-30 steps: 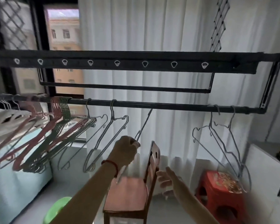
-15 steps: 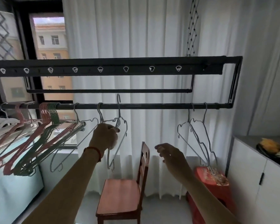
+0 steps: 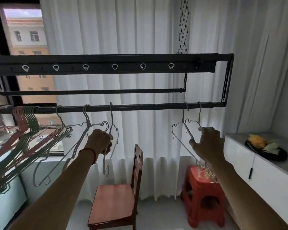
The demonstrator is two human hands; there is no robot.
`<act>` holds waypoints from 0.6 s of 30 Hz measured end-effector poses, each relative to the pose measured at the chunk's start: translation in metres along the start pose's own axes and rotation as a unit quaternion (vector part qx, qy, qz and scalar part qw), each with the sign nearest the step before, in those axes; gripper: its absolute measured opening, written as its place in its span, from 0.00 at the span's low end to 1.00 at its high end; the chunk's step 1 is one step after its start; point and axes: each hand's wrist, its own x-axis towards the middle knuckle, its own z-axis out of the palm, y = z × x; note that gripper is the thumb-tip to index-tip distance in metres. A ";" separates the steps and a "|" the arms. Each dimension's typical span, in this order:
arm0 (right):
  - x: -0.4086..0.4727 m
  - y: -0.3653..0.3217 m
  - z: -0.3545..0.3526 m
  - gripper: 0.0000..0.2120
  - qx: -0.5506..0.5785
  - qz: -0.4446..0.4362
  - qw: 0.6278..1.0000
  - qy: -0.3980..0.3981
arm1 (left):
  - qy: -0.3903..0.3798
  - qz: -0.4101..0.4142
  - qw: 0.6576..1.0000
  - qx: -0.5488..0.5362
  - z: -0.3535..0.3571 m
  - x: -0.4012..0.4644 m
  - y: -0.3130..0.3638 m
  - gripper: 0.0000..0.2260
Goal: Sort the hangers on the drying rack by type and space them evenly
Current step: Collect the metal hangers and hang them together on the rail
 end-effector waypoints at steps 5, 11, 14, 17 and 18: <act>-0.005 -0.013 0.006 0.08 -0.112 -0.070 0.991 -0.005 | 0.027 0.046 0.987 0.152 0.001 -0.014 0.002 0.12; 0.013 -0.033 -0.008 0.08 -0.049 -0.057 0.996 0.052 | 0.180 0.191 0.853 0.451 0.012 -0.046 0.029 0.19; 0.031 -0.046 -0.011 0.09 -0.028 -0.058 0.998 0.017 | 0.181 0.246 0.843 0.442 0.023 -0.057 0.042 0.18; 0.046 -0.057 -0.007 0.11 -0.018 -0.062 0.997 -0.037 | 0.129 0.288 0.868 0.384 0.045 -0.068 0.047 0.17; 0.048 -0.059 -0.005 0.11 -0.020 -0.067 0.996 -0.059 | 0.099 0.293 0.879 0.364 0.053 -0.070 0.046 0.16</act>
